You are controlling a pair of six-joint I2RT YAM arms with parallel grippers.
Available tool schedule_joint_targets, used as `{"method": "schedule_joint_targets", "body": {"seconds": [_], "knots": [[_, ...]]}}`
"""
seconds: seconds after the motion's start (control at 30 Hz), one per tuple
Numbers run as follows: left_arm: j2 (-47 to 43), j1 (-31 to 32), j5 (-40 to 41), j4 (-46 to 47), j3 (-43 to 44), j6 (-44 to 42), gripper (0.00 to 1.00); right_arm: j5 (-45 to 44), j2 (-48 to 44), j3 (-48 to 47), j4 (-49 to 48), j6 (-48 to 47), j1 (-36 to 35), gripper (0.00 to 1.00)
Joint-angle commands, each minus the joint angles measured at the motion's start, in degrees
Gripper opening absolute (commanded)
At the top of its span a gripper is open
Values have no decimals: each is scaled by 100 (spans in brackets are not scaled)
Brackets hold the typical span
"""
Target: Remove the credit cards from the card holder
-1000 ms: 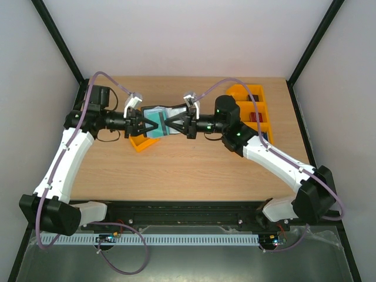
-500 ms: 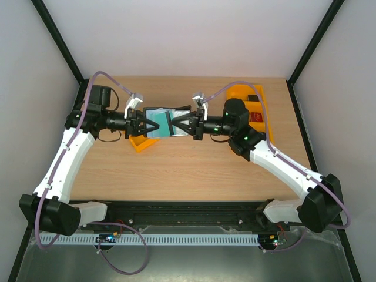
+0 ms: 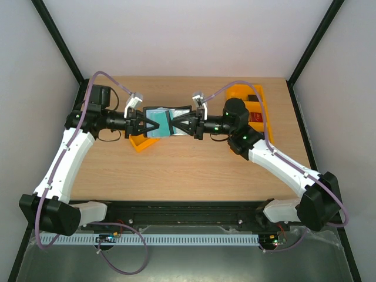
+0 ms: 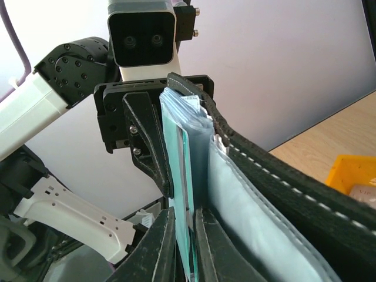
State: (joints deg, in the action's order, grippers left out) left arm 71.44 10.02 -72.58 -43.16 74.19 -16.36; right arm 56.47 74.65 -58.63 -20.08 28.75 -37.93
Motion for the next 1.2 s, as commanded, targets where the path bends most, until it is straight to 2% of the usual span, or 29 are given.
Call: {"method": "schedule_joint_targets", "body": {"seconds": [0.0, 0.1, 0.23, 0.4, 0.47, 0.5, 0.53, 0.6, 0.77, 0.87, 1.03, 1.1, 1.17], "knots": [[-6, -6, -139, 219, 4, 18, 2, 169, 41, 54, -215, -104, -150, 10], [-23, -12, -138, 220, 5, 25, 2, 132, 65, 63, -285, -73, -177, 11], [-31, -27, -181, 203, 7, -3, 2, 78, 64, 58, -109, -384, -291, 19], [-25, -40, -187, 194, 23, 1, 2, 184, 59, 5, -55, -591, -334, 19], [-13, -45, -233, 129, 44, -51, 2, 339, 115, -48, -71, -642, -373, 15], [-4, -45, -267, 131, 50, -53, 2, 374, 132, -93, -30, -659, -380, 9], [13, -44, -302, 132, 56, -47, 2, 396, 137, -185, 137, -739, -380, 4], [22, -45, -288, 123, 68, -43, 2, 438, 76, -416, 591, -1090, -369, 2], [-58, -87, -215, 128, 25, -66, 2, 146, -288, -187, 911, -1383, -338, 9], [-92, -135, -219, 154, 10, -43, 2, 280, -269, -224, 864, -1309, -330, 9], [-129, -200, -222, 214, -18, 19, 2, 470, -138, -468, 1231, -1537, -330, 17], [-145, -214, -222, 249, -34, 57, 2, 484, -122, -476, 1294, -1583, -337, 13], [-156, -228, -222, 263, -45, 63, 2, 377, -117, -487, 1339, -1583, -324, 3]]}}
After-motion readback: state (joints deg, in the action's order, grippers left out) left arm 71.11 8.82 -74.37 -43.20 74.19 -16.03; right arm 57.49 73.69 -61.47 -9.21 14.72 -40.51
